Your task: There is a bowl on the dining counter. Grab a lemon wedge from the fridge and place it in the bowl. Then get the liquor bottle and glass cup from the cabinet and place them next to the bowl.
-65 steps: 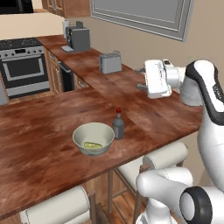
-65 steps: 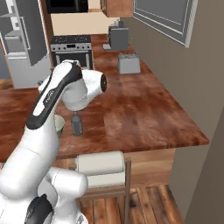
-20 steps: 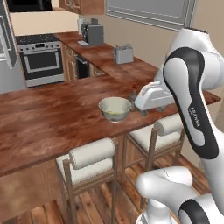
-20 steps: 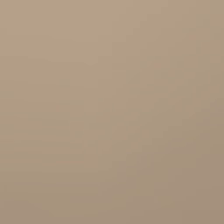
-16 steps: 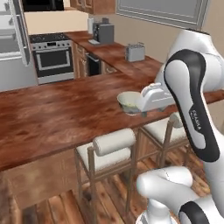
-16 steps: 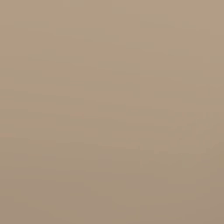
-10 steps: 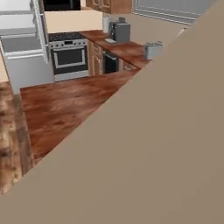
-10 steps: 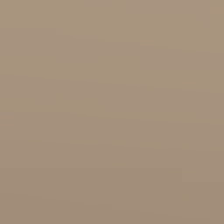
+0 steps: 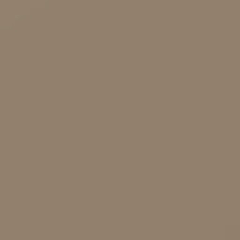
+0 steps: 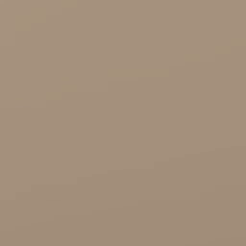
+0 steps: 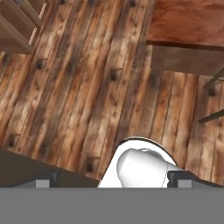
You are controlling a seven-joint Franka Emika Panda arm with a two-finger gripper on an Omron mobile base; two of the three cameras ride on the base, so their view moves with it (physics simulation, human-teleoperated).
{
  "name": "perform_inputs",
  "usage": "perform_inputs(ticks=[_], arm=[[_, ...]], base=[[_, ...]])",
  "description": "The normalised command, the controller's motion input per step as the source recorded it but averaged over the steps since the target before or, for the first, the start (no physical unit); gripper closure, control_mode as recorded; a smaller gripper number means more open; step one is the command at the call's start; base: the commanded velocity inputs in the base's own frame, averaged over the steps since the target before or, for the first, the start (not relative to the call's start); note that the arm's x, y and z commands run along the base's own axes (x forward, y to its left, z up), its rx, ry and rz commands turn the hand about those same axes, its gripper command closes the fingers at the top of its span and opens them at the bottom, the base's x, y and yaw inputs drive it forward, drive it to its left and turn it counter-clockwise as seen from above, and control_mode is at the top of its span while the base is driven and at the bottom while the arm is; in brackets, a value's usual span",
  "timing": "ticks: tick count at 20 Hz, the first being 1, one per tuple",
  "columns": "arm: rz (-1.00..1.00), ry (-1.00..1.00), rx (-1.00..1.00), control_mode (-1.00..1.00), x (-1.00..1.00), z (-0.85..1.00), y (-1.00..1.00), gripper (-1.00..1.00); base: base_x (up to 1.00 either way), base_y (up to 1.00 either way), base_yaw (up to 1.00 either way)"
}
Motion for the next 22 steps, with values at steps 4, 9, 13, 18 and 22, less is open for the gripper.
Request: perform_inputs(ticks=[4, 9, 13, 18, 22], arm=[[0.00, 0.00, 0.00, 1.00, 0.00, 0.00, 0.00, -1.00], [0.00, 0.00, 0.00, 1.00, 0.00, 0.00, 0.00, -1.00], [0.00, 0.00, 0.00, 1.00, 0.00, 0.00, 0.00, -1.00], [0.00, 0.00, 0.00, 1.00, 0.00, 0.00, 0.00, -1.00], [0.00, 0.00, 0.00, 1.00, 0.00, 0.00, 0.00, -1.00]], base=[[0.12, 1.00, 0.05], [0.49, 1.00, 0.02], [0.93, 0.98, 0.00], [1.00, 0.85, 0.00], [1.00, 0.71, 0.00]])
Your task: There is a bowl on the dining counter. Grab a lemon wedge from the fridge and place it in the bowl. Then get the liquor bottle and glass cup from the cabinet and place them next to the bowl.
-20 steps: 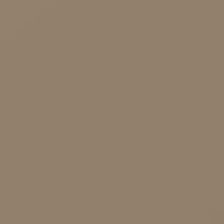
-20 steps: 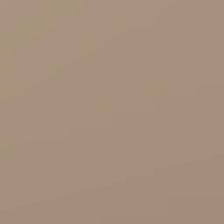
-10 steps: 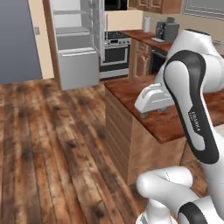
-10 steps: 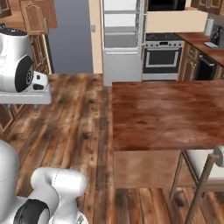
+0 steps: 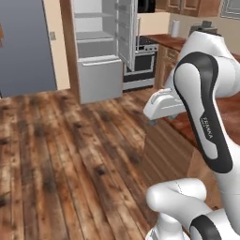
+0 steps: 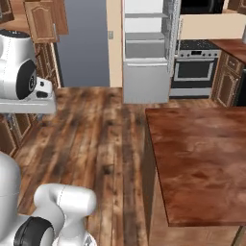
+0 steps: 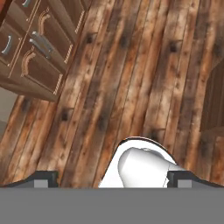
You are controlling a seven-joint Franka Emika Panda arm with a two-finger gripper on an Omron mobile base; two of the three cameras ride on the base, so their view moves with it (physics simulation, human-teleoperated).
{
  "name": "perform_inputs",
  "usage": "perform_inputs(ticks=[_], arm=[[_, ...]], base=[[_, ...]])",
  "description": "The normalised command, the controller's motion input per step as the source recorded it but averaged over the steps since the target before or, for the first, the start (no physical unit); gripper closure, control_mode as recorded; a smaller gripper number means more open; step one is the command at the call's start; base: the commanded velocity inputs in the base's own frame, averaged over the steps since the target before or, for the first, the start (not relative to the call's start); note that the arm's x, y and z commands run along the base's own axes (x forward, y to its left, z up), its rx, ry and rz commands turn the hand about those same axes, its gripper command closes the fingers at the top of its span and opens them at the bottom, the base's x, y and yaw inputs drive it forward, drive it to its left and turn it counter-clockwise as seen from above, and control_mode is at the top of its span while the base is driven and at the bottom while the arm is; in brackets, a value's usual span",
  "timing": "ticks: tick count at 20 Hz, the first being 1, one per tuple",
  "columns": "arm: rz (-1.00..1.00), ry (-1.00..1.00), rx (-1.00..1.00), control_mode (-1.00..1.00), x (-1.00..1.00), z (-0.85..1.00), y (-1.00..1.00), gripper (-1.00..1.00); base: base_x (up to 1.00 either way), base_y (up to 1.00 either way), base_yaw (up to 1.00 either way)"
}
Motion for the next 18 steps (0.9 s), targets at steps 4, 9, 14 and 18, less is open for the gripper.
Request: perform_inputs(ticks=[4, 9, 14, 18], arm=[[0.00, 0.00, 0.00, 1.00, 0.00, 0.00, 0.00, -1.00], [0.00, 0.00, 0.00, 1.00, 0.00, 0.00, 0.00, -1.00], [0.00, 0.00, 0.00, 1.00, 0.00, 0.00, 0.00, -1.00], [0.00, 0.00, 0.00, 1.00, 0.00, 0.00, 0.00, -1.00]], base=[[1.00, 0.59, 0.00], [1.00, 0.48, 0.00], [1.00, 0.46, 0.00], [1.00, 0.43, 0.00]])
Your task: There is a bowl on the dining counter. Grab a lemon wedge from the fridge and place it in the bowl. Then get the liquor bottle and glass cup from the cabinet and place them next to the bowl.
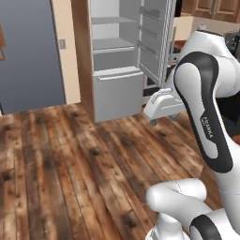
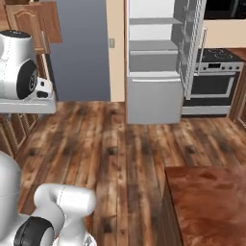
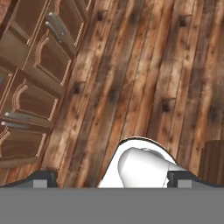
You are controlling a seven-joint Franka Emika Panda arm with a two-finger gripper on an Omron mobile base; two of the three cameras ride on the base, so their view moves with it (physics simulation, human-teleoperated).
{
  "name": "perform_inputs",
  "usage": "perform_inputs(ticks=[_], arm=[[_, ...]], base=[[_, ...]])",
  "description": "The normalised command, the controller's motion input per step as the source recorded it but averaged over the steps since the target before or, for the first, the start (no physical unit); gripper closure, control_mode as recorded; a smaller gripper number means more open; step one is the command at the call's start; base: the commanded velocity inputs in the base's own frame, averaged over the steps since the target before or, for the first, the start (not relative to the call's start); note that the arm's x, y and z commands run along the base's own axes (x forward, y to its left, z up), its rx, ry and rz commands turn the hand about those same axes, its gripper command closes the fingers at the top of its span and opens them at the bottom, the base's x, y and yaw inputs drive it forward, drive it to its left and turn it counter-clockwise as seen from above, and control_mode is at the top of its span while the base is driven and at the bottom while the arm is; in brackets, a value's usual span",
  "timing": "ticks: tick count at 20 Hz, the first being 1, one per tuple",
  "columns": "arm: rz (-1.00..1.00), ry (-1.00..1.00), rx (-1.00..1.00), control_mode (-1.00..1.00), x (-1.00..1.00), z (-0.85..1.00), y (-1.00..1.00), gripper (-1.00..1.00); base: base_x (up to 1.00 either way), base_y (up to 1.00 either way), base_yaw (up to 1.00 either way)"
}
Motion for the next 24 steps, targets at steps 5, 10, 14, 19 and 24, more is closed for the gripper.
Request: perform_inputs(ticks=[5, 10, 14, 19, 24], arm=[[0.00, 0.00, 0.00, 1.00, 0.00, 0.00, 0.00, -1.00], [0.00, 0.00, 0.00, 1.00, 0.00, 0.00, 0.00, -1.00], [0.00, 0.00, 0.00, 1.00, 0.00, 0.00, 0.00, -1.00], [0.00, 0.00, 0.00, 1.00, 0.00, 0.00, 0.00, -1.00], [0.00, 0.00, 0.00, 1.00, 0.00, 0.00, 0.00, -1.00]], base=[[1.00, 0.39, 0.00], [1.00, 0.30, 0.08], [1.00, 0.29, 0.18], [1.00, 0.23, 0.27], [1.00, 0.10, 0.37]])
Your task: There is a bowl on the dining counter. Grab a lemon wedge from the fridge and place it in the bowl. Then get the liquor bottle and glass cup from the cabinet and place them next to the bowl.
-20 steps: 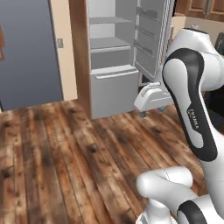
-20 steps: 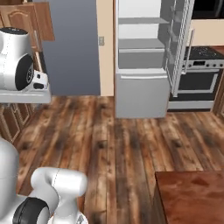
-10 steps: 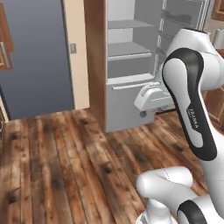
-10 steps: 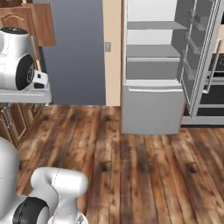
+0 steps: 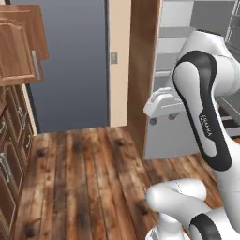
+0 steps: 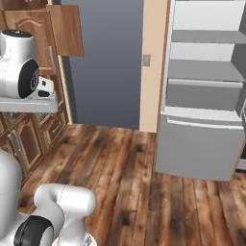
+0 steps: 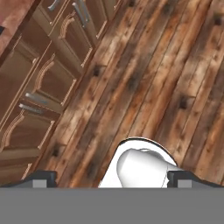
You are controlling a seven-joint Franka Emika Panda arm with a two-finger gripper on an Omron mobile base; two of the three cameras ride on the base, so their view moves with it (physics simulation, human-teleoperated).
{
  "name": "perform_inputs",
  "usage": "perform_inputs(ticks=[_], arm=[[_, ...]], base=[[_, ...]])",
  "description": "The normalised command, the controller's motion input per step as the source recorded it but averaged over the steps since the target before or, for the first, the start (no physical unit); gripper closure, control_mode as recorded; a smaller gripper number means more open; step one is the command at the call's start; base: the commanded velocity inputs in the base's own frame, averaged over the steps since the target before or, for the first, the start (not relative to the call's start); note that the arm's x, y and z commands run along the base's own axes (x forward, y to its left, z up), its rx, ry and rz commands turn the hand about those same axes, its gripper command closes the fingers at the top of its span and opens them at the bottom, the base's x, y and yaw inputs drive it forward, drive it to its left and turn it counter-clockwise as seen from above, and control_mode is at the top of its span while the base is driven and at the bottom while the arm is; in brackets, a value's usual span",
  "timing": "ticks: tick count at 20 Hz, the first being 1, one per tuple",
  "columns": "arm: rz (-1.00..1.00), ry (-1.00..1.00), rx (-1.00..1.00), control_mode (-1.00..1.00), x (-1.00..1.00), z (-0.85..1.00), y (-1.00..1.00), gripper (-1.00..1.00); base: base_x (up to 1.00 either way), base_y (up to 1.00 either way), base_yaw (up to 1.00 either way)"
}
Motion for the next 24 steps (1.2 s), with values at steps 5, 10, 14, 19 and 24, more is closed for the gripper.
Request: perform_inputs(ticks=[5, 10, 14, 19, 24], arm=[[0.00, 0.00, 0.00, 1.00, 0.00, 0.00, 0.00, -1.00], [0.00, 0.00, 0.00, 1.00, 0.00, 0.00, 0.00, -1.00], [0.00, 0.00, 0.00, 1.00, 0.00, 0.00, 0.00, -1.00], [0.00, 0.00, 0.00, 1.00, 0.00, 0.00, 0.00, -1.00], [0.00, 0.00, 0.00, 1.00, 0.00, 0.00, 0.00, -1.00]], base=[[1.00, 0.00, 0.46], [1.00, 0.00, 0.42], [1.00, 0.00, 0.23], [1.00, 0.00, 0.02], [1.00, 0.01, -0.02]])
